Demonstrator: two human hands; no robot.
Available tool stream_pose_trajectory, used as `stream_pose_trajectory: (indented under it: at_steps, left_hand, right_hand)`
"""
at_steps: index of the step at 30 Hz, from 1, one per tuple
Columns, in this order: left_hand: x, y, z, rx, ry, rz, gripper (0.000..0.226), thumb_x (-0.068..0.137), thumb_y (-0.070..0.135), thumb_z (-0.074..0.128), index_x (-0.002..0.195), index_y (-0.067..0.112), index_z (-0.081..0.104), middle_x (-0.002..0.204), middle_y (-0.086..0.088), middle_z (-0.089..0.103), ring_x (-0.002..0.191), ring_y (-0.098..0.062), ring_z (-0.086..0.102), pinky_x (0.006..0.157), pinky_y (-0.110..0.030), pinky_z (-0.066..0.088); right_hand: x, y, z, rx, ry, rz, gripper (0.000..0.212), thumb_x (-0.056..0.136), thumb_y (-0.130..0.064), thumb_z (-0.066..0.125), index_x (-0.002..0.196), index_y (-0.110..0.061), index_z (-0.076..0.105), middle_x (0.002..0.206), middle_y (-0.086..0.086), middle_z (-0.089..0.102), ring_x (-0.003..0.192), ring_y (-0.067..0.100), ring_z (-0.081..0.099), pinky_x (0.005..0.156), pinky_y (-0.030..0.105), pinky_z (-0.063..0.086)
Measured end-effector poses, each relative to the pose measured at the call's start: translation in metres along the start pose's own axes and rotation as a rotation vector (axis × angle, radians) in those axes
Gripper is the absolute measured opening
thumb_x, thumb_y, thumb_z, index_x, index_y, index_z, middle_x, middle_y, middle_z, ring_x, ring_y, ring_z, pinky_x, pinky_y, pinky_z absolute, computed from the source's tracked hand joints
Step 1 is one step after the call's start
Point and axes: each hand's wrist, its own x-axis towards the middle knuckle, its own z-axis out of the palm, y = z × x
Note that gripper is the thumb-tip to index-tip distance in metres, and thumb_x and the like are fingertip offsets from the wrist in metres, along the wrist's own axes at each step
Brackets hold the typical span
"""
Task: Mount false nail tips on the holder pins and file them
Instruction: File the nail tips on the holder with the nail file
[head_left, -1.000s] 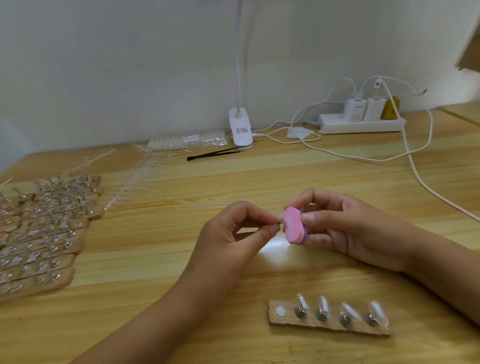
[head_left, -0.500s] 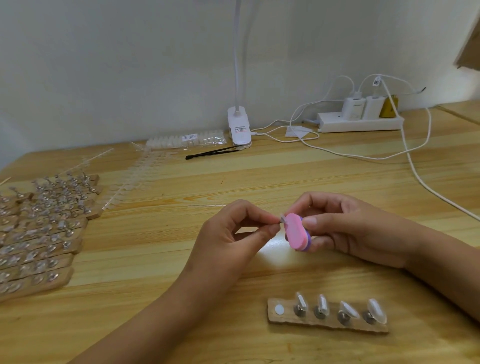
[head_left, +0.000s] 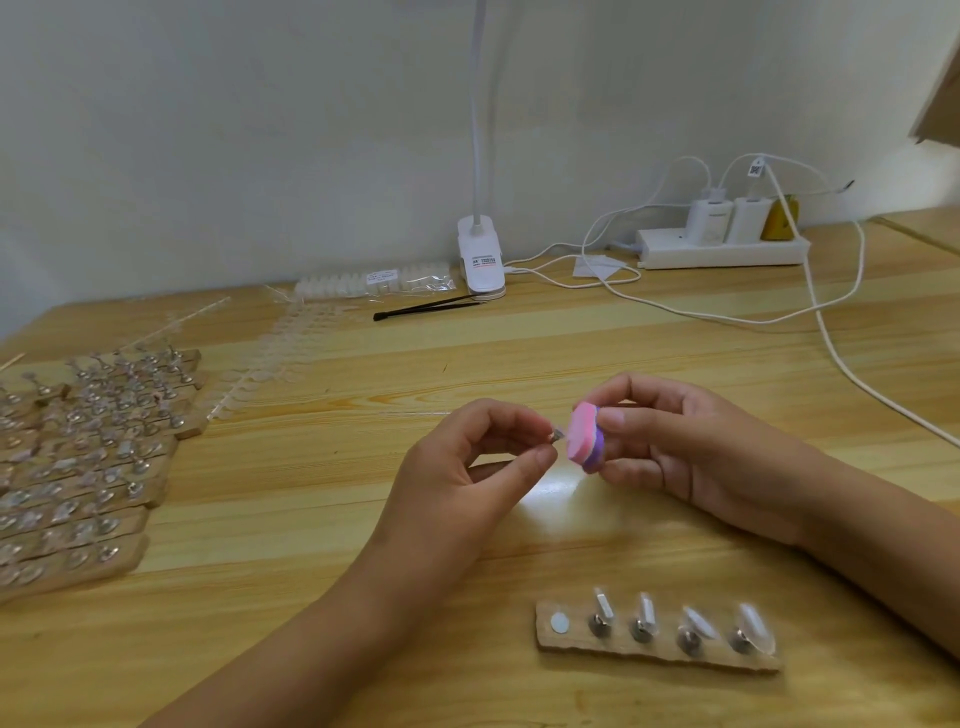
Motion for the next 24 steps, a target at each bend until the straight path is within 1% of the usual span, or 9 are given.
stream_pose_trajectory:
  at_steps: [1, 3, 5, 8, 10, 13, 16, 19, 24]
  left_hand:
    - [0.0, 0.0003, -0.0001, -0.005, -0.003, -0.003, 0.016, 0.084, 0.013, 0.073, 0.089, 0.029, 0.071, 0.093, 0.008, 0.072, 0.093, -0.005, 0.068, 0.075, -0.012, 0.05]
    - [-0.0001, 0.0006, 0.0002, -0.006, -0.015, -0.006, 0.016, 0.084, 0.014, 0.073, 0.089, 0.029, 0.072, 0.093, 0.01, 0.072, 0.092, -0.004, 0.067, 0.075, -0.011, 0.05]
    - [0.0001, 0.0005, -0.0003, 0.0, -0.014, -0.007, 0.017, 0.085, 0.013, 0.073, 0.089, 0.029, 0.072, 0.093, 0.011, 0.073, 0.092, -0.004, 0.067, 0.075, -0.012, 0.05]
    - [0.0011, -0.0002, -0.0014, -0.003, -0.001, -0.012, 0.015, 0.084, 0.012, 0.074, 0.087, 0.026, 0.072, 0.094, 0.007, 0.074, 0.092, -0.007, 0.068, 0.075, -0.011, 0.049]
    - [0.0009, 0.0, 0.0001, -0.022, -0.001, -0.022, 0.01, 0.081, 0.018, 0.076, 0.084, 0.026, 0.071, 0.094, 0.005, 0.074, 0.092, -0.008, 0.068, 0.075, -0.011, 0.05]
    - [-0.0001, 0.0005, 0.0025, -0.064, -0.003, -0.028, 0.017, 0.072, 0.03, 0.075, 0.086, 0.025, 0.068, 0.09, 0.006, 0.072, 0.09, -0.008, 0.068, 0.075, -0.015, 0.051]
    - [-0.0001, 0.0011, 0.0013, -0.049, -0.023, -0.023, 0.015, 0.076, 0.027, 0.075, 0.091, 0.025, 0.072, 0.092, 0.006, 0.074, 0.091, -0.008, 0.069, 0.076, -0.014, 0.05]
    - [0.0, 0.0017, -0.0009, -0.043, -0.027, -0.029, 0.006, 0.08, 0.025, 0.078, 0.084, 0.028, 0.074, 0.091, 0.006, 0.074, 0.093, -0.009, 0.068, 0.078, -0.014, 0.05]
    - [0.001, 0.0013, -0.0003, -0.06, -0.02, -0.046, 0.009, 0.077, 0.03, 0.078, 0.083, 0.024, 0.073, 0.093, 0.004, 0.075, 0.095, -0.01, 0.07, 0.078, -0.016, 0.052]
  right_hand:
    - [0.0, 0.0003, -0.001, 0.003, 0.011, 0.0, 0.017, 0.074, -0.021, 0.079, 0.09, -0.018, 0.075, 0.091, 0.012, 0.072, 0.08, 0.016, 0.071, 0.067, 0.019, 0.057]
    - [-0.002, -0.0007, -0.0009, -0.014, -0.078, 0.017, 0.021, 0.076, -0.024, 0.084, 0.093, -0.017, 0.074, 0.091, 0.011, 0.072, 0.079, 0.014, 0.071, 0.069, 0.02, 0.057]
    - [-0.0034, -0.0009, 0.0016, -0.039, -0.147, 0.019, 0.024, 0.077, -0.027, 0.082, 0.096, -0.018, 0.073, 0.093, 0.01, 0.072, 0.08, 0.012, 0.071, 0.07, 0.019, 0.057]
    - [-0.0001, 0.0012, 0.0013, -0.037, -0.036, -0.024, 0.022, 0.076, -0.025, 0.081, 0.096, -0.019, 0.074, 0.097, 0.011, 0.073, 0.084, 0.014, 0.071, 0.07, 0.019, 0.057]
    - [0.0015, 0.0018, -0.0009, -0.012, 0.031, -0.034, 0.021, 0.073, -0.022, 0.077, 0.094, -0.021, 0.075, 0.096, 0.011, 0.073, 0.085, 0.016, 0.071, 0.07, 0.02, 0.056]
    - [0.0005, 0.0024, -0.0005, -0.023, -0.016, -0.015, 0.022, 0.073, -0.021, 0.076, 0.096, -0.018, 0.074, 0.097, 0.011, 0.073, 0.086, 0.015, 0.071, 0.07, 0.019, 0.056]
    - [-0.001, 0.0036, 0.003, -0.08, -0.068, -0.01, 0.021, 0.078, -0.02, 0.073, 0.098, -0.017, 0.072, 0.101, 0.009, 0.073, 0.087, 0.014, 0.071, 0.07, 0.019, 0.056]
    - [-0.0015, 0.0037, 0.0044, -0.113, -0.057, -0.026, 0.021, 0.076, -0.023, 0.074, 0.097, -0.019, 0.074, 0.1, 0.01, 0.072, 0.087, 0.014, 0.071, 0.071, 0.02, 0.056]
    - [0.0006, 0.0038, 0.0008, -0.08, 0.027, -0.119, 0.022, 0.074, -0.024, 0.078, 0.096, -0.022, 0.075, 0.093, 0.008, 0.072, 0.086, 0.014, 0.07, 0.071, 0.021, 0.056]
